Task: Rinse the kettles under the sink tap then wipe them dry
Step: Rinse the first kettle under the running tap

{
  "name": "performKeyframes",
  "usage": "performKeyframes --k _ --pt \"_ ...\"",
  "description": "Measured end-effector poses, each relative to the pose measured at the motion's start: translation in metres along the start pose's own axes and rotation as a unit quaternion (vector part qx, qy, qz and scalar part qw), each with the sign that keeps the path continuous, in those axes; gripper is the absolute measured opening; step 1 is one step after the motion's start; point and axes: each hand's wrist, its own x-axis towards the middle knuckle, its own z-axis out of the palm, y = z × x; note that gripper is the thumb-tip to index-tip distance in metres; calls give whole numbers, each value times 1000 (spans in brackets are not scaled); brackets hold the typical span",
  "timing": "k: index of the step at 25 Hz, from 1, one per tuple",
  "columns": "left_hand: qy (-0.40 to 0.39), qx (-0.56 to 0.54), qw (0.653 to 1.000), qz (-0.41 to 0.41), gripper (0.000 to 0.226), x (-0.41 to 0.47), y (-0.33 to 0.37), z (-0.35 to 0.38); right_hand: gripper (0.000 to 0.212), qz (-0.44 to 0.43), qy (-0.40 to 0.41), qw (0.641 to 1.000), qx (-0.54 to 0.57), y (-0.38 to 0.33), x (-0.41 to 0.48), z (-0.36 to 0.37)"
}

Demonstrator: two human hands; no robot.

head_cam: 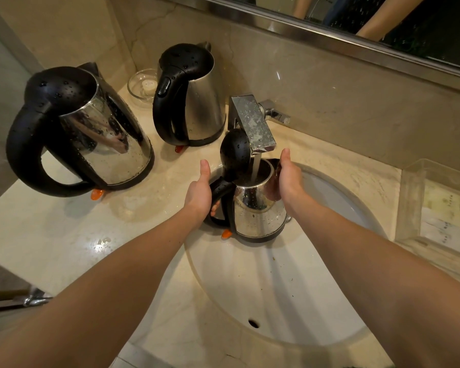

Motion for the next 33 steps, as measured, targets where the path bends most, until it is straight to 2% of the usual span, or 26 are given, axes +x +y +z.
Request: performKeyframes --k 5,10,18,25,30,33 --pt "3 -3 1000 -3 78 -1 1 1 73 3 0 1000 8 -1 -2 1" --pt "8 4 1000 2 94 0 -1 1 70 -5 4 1000 3 -1 -3 0" --pt "8 9 1000 2 98 0 0 1 64 -16 8 1000 -13 2 1 -1" --pt "3 2 1000 5 95 -2 0 1 54 -8 7 1000 -10 2 2 -2" --pt "-2 -3 1000 5 84 -3 0 0 65 -12 5 1000 -15 3 4 -2" --pt "-1 -3 1000 5 82 -3 0 0 62 -12 -1 1000 -5 3 4 -2"
